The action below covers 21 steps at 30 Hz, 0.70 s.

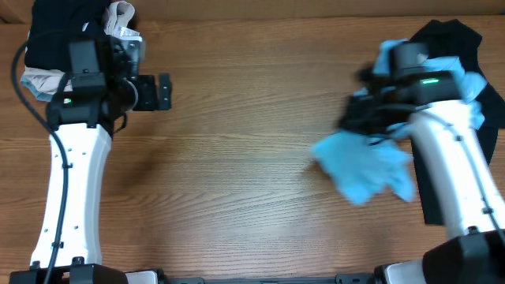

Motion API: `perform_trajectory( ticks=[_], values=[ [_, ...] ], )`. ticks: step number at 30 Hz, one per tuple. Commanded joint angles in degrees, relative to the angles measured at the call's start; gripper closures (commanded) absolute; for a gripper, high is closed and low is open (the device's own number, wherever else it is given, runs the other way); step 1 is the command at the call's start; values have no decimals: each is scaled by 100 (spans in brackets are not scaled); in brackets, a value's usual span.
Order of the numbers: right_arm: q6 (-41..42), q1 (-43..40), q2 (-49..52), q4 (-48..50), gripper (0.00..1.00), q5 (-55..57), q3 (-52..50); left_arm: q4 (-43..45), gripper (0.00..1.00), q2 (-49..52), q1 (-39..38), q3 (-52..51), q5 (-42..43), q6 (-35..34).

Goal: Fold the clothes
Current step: 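Lift the blue T-shirt with the right gripper and drop it mid-table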

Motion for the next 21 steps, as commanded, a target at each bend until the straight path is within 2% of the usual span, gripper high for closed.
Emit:
perform_trajectory(
  ticks=[1,5,9,14,17,21],
  values=[
    [461,1399,-140,164,94,-302,136,0,0,39,376,151,-151,52],
    [704,2946,-140,446,76,-271,140,-83,0,39,776,151,-177,59],
    [1198,3327,-181,328,73,-37,153,-133,0,39,966,151,-210,52],
    [1215,2522,-415,-55,68,505,153,-83,0,39,793,149,363,94],
    [1215,1657,-490,-188,51,1108,151,11,0,109,444,142,651,282],
    [1213,404,-442,-140,40,1644,81,122,0,411,-238,142,649,525]
  ],
)
